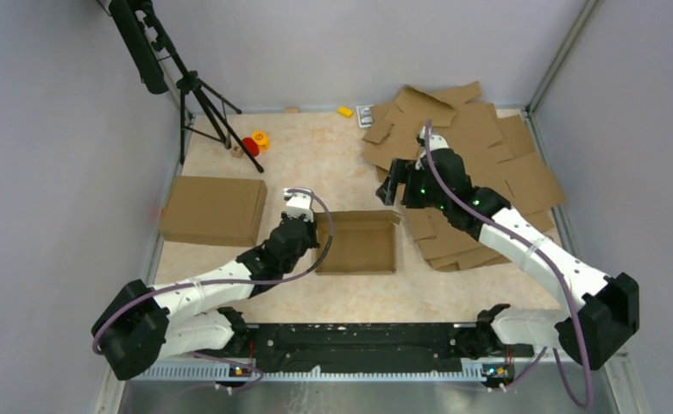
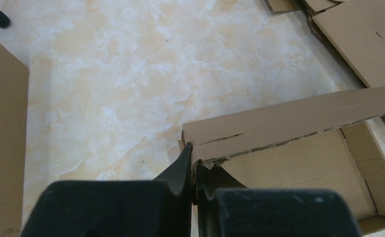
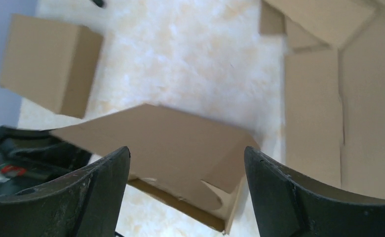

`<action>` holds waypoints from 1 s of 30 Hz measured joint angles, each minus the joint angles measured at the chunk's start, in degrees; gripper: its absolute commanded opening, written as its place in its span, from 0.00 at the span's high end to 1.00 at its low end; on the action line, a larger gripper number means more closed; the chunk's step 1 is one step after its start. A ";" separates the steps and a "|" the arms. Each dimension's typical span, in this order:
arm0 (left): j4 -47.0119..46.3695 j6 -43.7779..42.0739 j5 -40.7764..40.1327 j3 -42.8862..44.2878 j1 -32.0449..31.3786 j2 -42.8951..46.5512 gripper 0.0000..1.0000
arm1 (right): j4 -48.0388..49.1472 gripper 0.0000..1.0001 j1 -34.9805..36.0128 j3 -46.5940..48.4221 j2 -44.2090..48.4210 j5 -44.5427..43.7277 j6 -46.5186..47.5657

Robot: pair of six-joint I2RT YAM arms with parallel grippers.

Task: Fold the paper box
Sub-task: Close the paper box at the center of the board.

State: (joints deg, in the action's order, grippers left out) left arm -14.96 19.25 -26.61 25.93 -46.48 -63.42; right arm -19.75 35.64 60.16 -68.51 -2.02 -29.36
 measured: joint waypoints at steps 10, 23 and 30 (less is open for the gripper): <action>0.07 -1.22 -1.57 1.29 -1.73 -1.92 1.00 | -13.92 0.16 -8.39 -0.48 -8.98 3.08 -14.40; 0.61 -1.42 -2.51 2.36 -2.05 -2.89 0.99 | -5.44 0.31 -9.27 -4.57 -12.70 18.34 -26.10; 0.66 -1.40 -3.10 3.21 -2.05 -4.63 0.99 | -4.07 0.36 -9.20 -7.02 -12.76 19.89 -29.05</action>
State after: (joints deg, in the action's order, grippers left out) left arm -14.31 17.85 -29.71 29.15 -48.53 -68.05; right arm -23.81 26.44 53.15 -81.28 17.87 -58.41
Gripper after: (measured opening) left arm 0.010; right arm 0.663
